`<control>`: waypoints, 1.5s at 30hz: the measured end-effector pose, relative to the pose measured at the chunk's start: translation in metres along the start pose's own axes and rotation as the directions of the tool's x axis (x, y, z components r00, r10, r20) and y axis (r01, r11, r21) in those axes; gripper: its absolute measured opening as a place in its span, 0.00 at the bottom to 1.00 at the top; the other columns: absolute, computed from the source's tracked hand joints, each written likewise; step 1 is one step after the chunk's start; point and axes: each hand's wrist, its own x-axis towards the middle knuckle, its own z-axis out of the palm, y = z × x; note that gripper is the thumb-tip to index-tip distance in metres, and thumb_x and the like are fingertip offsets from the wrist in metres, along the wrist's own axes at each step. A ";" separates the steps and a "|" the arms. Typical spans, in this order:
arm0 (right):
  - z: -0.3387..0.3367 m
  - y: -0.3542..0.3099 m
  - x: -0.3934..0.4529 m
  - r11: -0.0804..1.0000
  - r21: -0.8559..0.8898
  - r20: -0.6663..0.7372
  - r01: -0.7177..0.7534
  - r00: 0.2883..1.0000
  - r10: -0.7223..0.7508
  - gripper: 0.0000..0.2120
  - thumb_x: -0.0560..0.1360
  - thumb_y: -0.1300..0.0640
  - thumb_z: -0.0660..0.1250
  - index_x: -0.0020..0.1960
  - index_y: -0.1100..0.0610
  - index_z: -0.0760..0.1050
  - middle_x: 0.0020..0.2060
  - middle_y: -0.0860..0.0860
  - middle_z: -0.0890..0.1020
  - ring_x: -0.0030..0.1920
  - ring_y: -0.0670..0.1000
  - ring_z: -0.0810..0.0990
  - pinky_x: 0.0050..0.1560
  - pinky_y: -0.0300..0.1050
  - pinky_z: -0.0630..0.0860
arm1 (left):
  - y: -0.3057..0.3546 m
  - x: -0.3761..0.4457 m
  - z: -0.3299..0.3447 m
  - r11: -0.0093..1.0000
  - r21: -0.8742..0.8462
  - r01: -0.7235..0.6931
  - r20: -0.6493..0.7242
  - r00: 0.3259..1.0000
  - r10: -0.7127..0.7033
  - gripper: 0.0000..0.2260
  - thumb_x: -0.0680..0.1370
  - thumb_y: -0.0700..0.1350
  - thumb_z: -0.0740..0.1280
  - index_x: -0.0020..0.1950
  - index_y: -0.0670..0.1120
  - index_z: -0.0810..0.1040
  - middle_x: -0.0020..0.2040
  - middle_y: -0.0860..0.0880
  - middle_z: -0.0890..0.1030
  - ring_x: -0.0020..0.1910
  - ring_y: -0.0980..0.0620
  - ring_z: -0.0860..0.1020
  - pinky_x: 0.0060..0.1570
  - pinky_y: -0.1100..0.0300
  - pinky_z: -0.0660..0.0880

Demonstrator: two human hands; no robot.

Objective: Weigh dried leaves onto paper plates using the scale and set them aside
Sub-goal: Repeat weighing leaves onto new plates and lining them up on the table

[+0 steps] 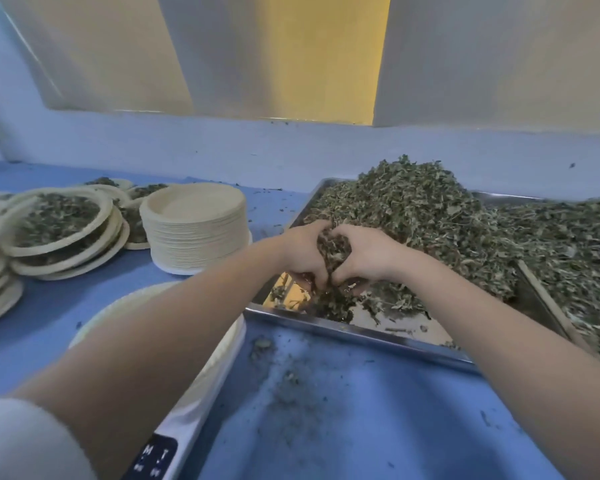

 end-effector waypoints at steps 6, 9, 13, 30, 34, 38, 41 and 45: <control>-0.018 -0.028 -0.012 0.995 -0.073 -0.130 0.068 0.989 -0.077 0.30 0.68 0.65 0.73 0.66 0.56 0.66 0.45 0.54 0.78 0.23 0.46 0.79 0.23 0.39 0.75 | 0.019 -0.017 -0.023 0.993 0.111 -0.042 -0.073 0.996 0.051 0.20 0.67 0.30 0.70 0.53 0.46 0.71 0.41 0.46 0.74 0.30 0.52 0.75 0.21 0.65 0.75; -0.017 -0.056 -0.014 0.982 -0.127 -0.162 0.139 0.974 -0.159 0.28 0.68 0.62 0.73 0.65 0.55 0.66 0.46 0.52 0.77 0.25 0.47 0.80 0.24 0.38 0.76 | 0.024 -0.037 -0.048 0.987 0.158 -0.041 -0.132 0.989 0.063 0.14 0.67 0.30 0.70 0.46 0.45 0.73 0.38 0.45 0.76 0.30 0.51 0.75 0.21 0.65 0.73; 0.009 -0.101 -0.012 0.957 -0.155 -0.099 0.246 0.960 -0.263 0.23 0.68 0.59 0.74 0.58 0.53 0.68 0.43 0.51 0.77 0.29 0.45 0.77 0.25 0.37 0.73 | 0.003 -0.081 -0.084 0.978 0.207 0.028 -0.195 0.981 0.013 0.15 0.67 0.32 0.71 0.51 0.42 0.76 0.35 0.45 0.76 0.29 0.52 0.75 0.22 0.66 0.73; 0.082 -0.153 -0.016 0.956 0.022 0.158 0.293 0.943 -0.292 0.09 0.70 0.64 0.72 0.46 0.54 0.77 0.50 0.55 0.78 0.29 0.51 0.82 0.31 0.39 0.79 | -0.079 -0.194 -0.131 0.981 0.068 0.183 -0.036 0.983 -0.181 0.33 0.68 0.40 0.76 0.69 0.56 0.68 0.58 0.49 0.79 0.43 0.47 0.84 0.38 0.57 0.80; 0.084 -0.154 -0.017 0.942 0.114 0.102 0.316 0.939 -0.327 0.09 0.70 0.66 0.71 0.49 0.57 0.79 0.51 0.60 0.80 0.35 0.54 0.83 0.38 0.44 0.82 | -0.076 -0.186 -0.123 0.991 0.050 0.126 -0.106 0.987 -0.120 0.27 0.69 0.37 0.74 0.65 0.49 0.71 0.53 0.40 0.82 0.43 0.45 0.82 0.39 0.58 0.79; 0.094 -0.153 -0.018 0.943 0.075 0.101 0.323 0.939 -0.330 0.11 0.70 0.64 0.72 0.51 0.54 0.78 0.56 0.58 0.77 0.38 0.53 0.83 0.34 0.41 0.81 | -0.078 -0.178 -0.115 0.963 0.219 0.157 -0.141 0.982 -0.128 0.31 0.68 0.42 0.76 0.69 0.47 0.69 0.49 0.43 0.81 0.40 0.48 0.81 0.38 0.60 0.78; 0.101 -0.148 -0.017 0.969 -0.017 0.207 0.248 0.949 -0.239 0.19 0.69 0.58 0.75 0.58 0.49 0.75 0.59 0.52 0.73 0.48 0.54 0.82 0.38 0.44 0.83 | -0.083 -0.178 -0.110 0.911 0.351 0.215 -0.116 0.976 -0.185 0.35 0.68 0.48 0.77 0.71 0.49 0.66 0.49 0.50 0.77 0.39 0.56 0.78 0.29 0.66 0.74; 0.118 -0.145 -0.019 0.970 -0.052 0.316 0.238 0.925 -0.211 0.31 0.65 0.54 0.78 0.66 0.47 0.72 0.63 0.48 0.68 0.55 0.50 0.76 0.36 0.42 0.81 | -0.093 -0.174 -0.103 0.938 0.262 0.228 -0.133 0.971 -0.199 0.25 0.68 0.42 0.75 0.64 0.42 0.73 0.42 0.48 0.78 0.29 0.55 0.80 0.30 0.66 0.77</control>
